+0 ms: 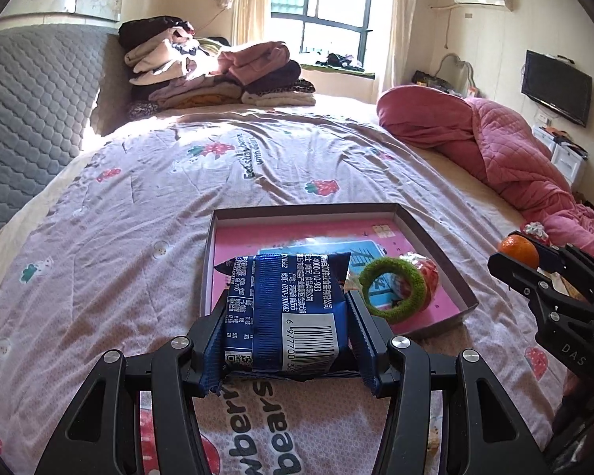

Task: Organize objects
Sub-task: 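Lift and carry blue packet and orange over the pink tray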

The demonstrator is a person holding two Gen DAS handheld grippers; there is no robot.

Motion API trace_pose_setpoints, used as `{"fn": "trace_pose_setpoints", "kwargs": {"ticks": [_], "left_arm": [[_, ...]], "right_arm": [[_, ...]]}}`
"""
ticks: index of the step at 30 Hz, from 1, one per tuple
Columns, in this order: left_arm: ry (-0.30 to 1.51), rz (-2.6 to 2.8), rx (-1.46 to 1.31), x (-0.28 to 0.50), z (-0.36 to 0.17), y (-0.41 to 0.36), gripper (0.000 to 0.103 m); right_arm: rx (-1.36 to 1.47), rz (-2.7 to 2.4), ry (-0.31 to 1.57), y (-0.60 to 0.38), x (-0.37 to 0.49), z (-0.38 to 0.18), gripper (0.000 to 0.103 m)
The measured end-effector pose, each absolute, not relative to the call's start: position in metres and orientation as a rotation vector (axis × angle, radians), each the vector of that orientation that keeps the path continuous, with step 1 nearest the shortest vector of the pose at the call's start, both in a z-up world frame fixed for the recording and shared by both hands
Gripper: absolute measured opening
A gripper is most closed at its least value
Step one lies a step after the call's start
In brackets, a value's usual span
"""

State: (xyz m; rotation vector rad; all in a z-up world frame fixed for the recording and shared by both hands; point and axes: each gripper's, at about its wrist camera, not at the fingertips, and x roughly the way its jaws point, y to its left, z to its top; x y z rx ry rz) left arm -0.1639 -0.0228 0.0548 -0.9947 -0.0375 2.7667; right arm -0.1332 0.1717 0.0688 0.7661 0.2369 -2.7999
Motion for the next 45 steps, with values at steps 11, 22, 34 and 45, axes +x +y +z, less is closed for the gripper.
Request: {"fn": "trace_pose_setpoints", "kwargs": {"ticks": [11,22,34,45], "left_arm": [[-0.063,2.806,-1.016,-0.194,0.049,-0.04,0.056],[-0.055,2.817,-1.08,-0.215,0.017,-0.041,0.056],[-0.022,2.787,-1.137,-0.219,-0.005,-0.031,0.056],[0.003,2.779,-1.155,-0.221,-0.017,-0.026,0.056]], "right_arm": [[0.772,-2.83,0.242,0.181,-0.158,0.063,0.039],[0.862,-2.82,0.229,0.189,-0.172,0.036,0.039],[0.933,-2.797,0.245,0.188,-0.175,0.017,0.039],[0.976,-2.763,0.26,0.187,-0.179,0.005,0.039]]}}
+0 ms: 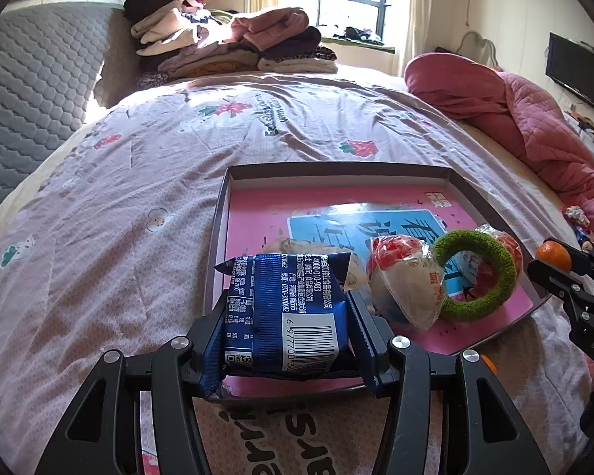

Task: Organize objects
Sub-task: 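Lift and carry blue packet and orange over the pink tray, then lower blue packet into tray and open left gripper while right gripper releases orange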

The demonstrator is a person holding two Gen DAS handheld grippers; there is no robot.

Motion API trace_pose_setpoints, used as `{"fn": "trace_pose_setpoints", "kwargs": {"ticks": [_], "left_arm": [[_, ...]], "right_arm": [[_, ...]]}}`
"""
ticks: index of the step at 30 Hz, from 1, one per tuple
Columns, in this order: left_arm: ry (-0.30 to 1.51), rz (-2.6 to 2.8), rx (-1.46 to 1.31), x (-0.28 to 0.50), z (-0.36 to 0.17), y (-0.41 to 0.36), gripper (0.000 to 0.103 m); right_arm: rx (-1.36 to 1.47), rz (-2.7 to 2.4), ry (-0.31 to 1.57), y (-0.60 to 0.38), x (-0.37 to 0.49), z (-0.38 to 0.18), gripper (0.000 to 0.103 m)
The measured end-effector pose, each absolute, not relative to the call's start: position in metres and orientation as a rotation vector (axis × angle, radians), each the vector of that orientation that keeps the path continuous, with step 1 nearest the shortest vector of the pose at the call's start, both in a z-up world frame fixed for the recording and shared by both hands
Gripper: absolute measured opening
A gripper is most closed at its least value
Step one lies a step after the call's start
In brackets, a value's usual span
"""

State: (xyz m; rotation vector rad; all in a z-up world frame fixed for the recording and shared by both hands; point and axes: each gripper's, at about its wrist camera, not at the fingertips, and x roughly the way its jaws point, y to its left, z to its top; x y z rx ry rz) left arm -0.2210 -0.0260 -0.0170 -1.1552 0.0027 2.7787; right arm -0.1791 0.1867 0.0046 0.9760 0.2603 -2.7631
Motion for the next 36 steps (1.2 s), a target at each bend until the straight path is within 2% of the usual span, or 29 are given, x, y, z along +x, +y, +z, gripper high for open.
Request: {"fn": "trace_pose_setpoints", "kwargs": {"ticks": [21,36], "left_arm": [[0.025,2.765,-1.171,-0.227,-0.026,-0.023,0.056],[0.062,2.744,-1.204,-0.228,-0.037,-0.017,0.056]], "right_arm": [[1.082,-2.729,0.273,0.188,-0.196,-0.026,0.039],[1.121,-2.673,0.253,0.184,-0.208,-0.028,0.039]]}}
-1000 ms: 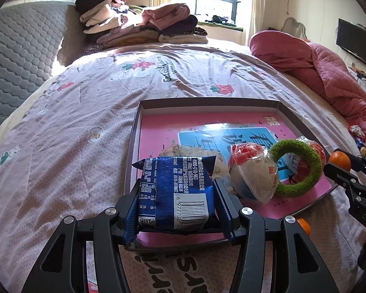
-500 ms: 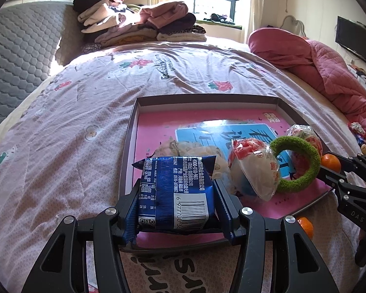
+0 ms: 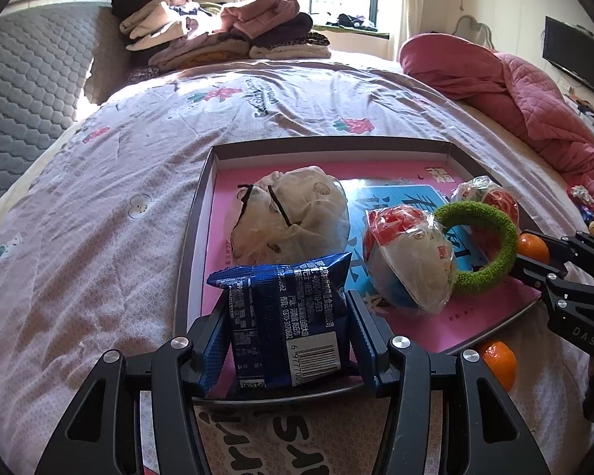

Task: Organize objects
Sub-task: 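Lower blue packet into tray and open left gripper while right gripper releases orange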

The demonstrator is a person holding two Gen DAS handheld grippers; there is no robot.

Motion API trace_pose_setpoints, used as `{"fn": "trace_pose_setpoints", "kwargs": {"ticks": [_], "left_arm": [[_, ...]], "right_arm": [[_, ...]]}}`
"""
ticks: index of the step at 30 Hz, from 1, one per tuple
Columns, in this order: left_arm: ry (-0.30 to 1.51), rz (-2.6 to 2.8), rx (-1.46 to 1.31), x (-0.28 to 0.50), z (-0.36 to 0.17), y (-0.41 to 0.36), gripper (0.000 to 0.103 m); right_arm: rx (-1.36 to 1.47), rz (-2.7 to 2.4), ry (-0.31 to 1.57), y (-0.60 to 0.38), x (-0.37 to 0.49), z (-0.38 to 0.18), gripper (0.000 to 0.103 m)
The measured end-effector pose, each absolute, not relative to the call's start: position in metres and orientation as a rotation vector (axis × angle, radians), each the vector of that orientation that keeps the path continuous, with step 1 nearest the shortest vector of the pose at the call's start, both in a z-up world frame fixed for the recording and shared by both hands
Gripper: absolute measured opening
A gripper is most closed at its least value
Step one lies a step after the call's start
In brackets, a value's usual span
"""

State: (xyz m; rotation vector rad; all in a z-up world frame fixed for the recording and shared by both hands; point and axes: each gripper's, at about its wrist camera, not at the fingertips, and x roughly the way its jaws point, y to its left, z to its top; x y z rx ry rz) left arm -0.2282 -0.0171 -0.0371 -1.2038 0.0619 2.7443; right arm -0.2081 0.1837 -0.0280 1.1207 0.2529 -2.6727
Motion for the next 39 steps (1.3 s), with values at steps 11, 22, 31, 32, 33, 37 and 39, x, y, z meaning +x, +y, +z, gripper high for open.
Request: {"fn": "trace_pose_setpoints", "kwargs": {"ticks": [11,22,31,32,33,37,39], "left_arm": [[0.059,2.739,-1.215,-0.227,-0.039,-0.016,0.056],[0.04,2.735,-1.234,-0.229,-0.039,-0.018,0.058],[0.037,2.749,-1.201,-0.226,-0.034,-0.019,0.063],[0.035,2.75,-1.201,-0.226,-0.034,-0.019,0.063],[0.03,2.752,-1.2,-0.226,-0.033,-0.019,0.063],[0.024,2.771,-1.21,-0.223,-0.028,-0.021,0.063],[0.015,2.774,-1.202,-0.221,-0.023,-0.022,0.063]], "right_arm": [[1.16,-2.662,0.189,0.188,-0.212,-0.029,0.039],[1.186,-2.673,0.169,0.191,-0.213,-0.029,0.043],[1.181,-2.707,0.169,0.193,-0.21,-0.027,0.049],[1.18,-2.711,0.173,0.193,-0.209,-0.027,0.049],[1.178,-2.716,0.178,0.193,-0.209,-0.026,0.049],[1.17,-2.731,0.18,0.194,-0.207,-0.024,0.05],[1.165,-2.739,0.173,0.195,-0.206,-0.023,0.05]]}}
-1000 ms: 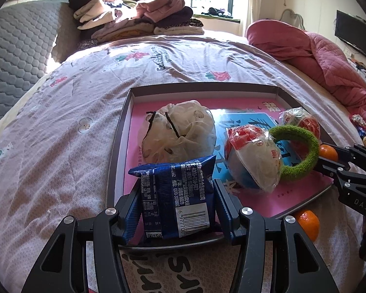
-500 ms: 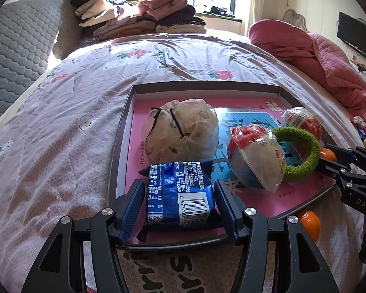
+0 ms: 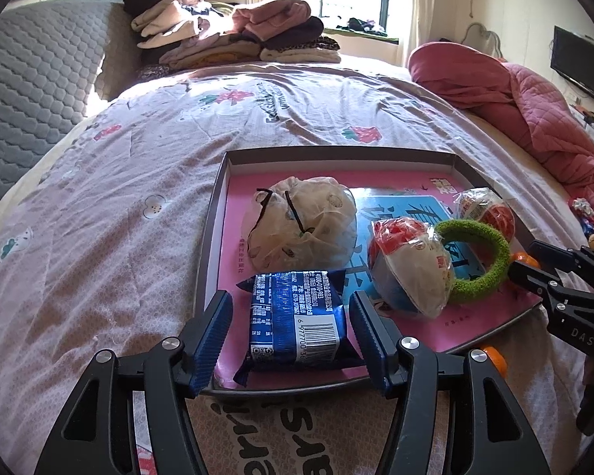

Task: Organize objects
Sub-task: 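Lower blue packet into tray and open left gripper while right gripper releases orange, then withdraw both open grippers back from the tray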

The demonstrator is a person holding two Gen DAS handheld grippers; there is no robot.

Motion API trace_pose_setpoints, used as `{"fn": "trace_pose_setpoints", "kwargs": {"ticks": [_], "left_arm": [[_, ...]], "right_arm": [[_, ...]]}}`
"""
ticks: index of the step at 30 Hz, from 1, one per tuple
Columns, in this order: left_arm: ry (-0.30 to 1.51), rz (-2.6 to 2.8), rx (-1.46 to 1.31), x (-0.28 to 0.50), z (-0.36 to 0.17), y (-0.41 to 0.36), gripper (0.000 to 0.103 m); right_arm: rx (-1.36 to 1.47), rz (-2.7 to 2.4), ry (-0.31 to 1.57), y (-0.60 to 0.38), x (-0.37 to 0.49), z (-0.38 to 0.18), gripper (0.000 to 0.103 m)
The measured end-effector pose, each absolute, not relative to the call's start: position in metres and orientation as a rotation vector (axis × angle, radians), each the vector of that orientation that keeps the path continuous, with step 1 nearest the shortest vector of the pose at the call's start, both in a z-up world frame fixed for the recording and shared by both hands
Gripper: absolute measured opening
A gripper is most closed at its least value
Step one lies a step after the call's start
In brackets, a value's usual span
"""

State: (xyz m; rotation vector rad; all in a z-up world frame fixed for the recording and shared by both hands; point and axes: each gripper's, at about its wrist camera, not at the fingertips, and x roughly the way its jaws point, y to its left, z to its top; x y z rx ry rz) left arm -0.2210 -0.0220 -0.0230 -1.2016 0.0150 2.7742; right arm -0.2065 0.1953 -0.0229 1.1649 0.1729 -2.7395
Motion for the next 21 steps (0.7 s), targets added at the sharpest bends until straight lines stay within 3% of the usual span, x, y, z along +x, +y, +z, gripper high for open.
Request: {"fn": "trace_pose_setpoints", "kwargs": {"ticks": [21], "left_arm": [[-0.016,2.769,-1.077,-0.192,0.014,-0.013,0.067]], "right_arm": [[1.03,-2.769,0.168,0.189,-0.187,0.012,0.05]]}}
